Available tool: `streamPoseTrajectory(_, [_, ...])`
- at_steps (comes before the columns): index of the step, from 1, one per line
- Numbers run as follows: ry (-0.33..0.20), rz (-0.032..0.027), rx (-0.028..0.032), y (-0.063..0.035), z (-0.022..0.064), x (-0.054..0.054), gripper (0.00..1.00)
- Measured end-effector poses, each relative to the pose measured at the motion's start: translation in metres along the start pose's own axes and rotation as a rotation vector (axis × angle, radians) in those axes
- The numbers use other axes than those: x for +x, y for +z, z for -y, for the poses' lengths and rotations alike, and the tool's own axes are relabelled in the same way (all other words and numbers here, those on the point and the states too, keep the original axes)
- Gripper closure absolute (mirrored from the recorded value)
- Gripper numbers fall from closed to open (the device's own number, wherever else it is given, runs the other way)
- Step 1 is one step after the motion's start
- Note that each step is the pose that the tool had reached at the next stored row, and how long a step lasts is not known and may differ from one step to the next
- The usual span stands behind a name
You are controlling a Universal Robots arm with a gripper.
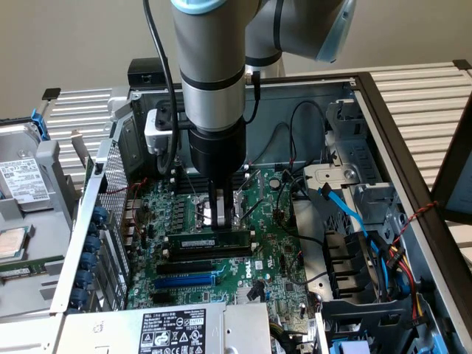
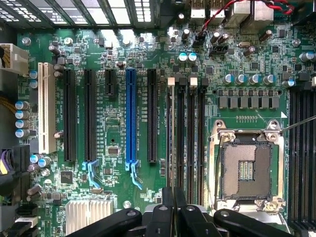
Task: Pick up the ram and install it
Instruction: 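Insert the ram into the slot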
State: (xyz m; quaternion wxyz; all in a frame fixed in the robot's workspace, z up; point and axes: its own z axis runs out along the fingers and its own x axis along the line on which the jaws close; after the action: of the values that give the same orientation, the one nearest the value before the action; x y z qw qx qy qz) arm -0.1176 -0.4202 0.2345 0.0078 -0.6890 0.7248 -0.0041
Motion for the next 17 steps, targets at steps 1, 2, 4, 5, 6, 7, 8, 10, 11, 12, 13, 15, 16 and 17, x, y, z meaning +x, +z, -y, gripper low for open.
streamPoseTrajectory(1, [0.000,-0.0001,0.0005,0.0000,0.0000,0.0000,0.87])
streamPoseTrajectory(2, [0.000,-0.0001,0.0011,0.0000,0.0000,0.0000,0.87])
streamPoseTrajectory(4, [0.000,-0.0002,0.0013,0.0000,-0.0001,0.0000,0.87])
streamPoseTrajectory(5, [0.000,-0.0002,0.0013,0.0001,-0.0001,-0.0001,0.87])
streamPoseTrajectory(6, [0.000,-0.0002,0.0013,0.0002,-0.0002,-0.0001,0.87])
streamPoseTrajectory(7, [0.000,-0.0001,0.0014,0.0004,-0.0002,-0.0003,0.87])
streamPoseTrajectory(8, [0.000,0.0000,0.0015,0.0005,-0.0004,-0.0004,0.87])
streamPoseTrajectory(10, [0.000,0.0000,0.0014,0.0007,-0.0008,-0.0012,0.87])
streamPoseTrajectory(11, [0.000,0.0000,0.0013,0.0006,-0.0011,-0.0016,0.87])
streamPoseTrajectory(12, [0.000,-0.0001,0.0013,0.0006,-0.0013,-0.0016,0.87])
streamPoseTrajectory(13, [0.000,-0.0001,0.0013,0.0006,-0.0019,-0.0016,0.87])
streamPoseTrajectory(15, [0.000,0.0000,0.0014,0.0008,-0.0026,-0.0016,0.87])
streamPoseTrajectory(16, [0.000,-0.0001,0.0019,0.0010,-0.0029,-0.0016,0.87])
streamPoseTrajectory(17, [0.000,-0.0006,0.0025,0.0011,-0.0029,-0.0015,0.87])
